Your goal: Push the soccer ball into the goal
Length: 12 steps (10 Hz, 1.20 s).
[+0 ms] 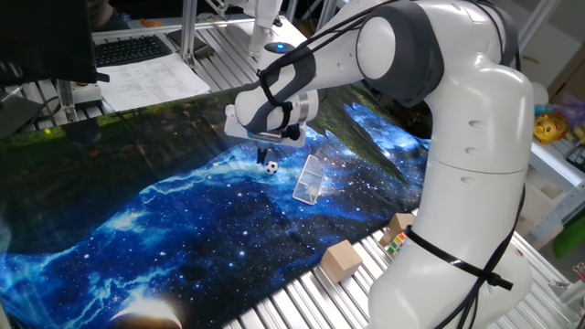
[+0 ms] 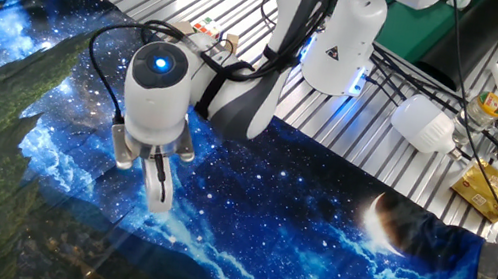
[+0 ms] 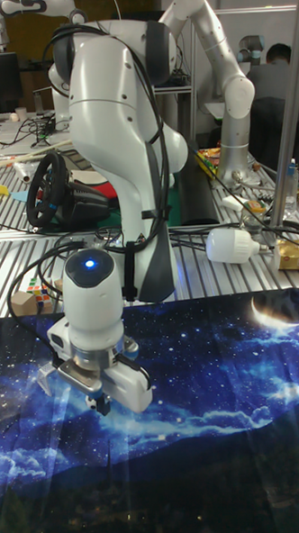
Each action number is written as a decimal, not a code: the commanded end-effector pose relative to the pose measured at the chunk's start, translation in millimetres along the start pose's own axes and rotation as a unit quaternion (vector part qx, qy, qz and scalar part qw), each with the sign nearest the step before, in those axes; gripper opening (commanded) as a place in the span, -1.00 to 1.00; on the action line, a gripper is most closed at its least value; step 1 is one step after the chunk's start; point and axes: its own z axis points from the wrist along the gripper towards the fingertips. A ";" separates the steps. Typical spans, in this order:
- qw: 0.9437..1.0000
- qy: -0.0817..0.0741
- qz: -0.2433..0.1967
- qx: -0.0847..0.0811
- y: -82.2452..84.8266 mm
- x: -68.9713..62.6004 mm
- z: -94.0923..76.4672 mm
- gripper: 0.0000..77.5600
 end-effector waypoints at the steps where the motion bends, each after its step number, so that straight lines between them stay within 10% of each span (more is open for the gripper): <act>1: 1.000 -0.010 -0.007 0.017 -9.1 4.6 3.5 -1.00; 12: 0.996 -0.025 -0.025 0.076 -53.0 17.8 11.8 -1.00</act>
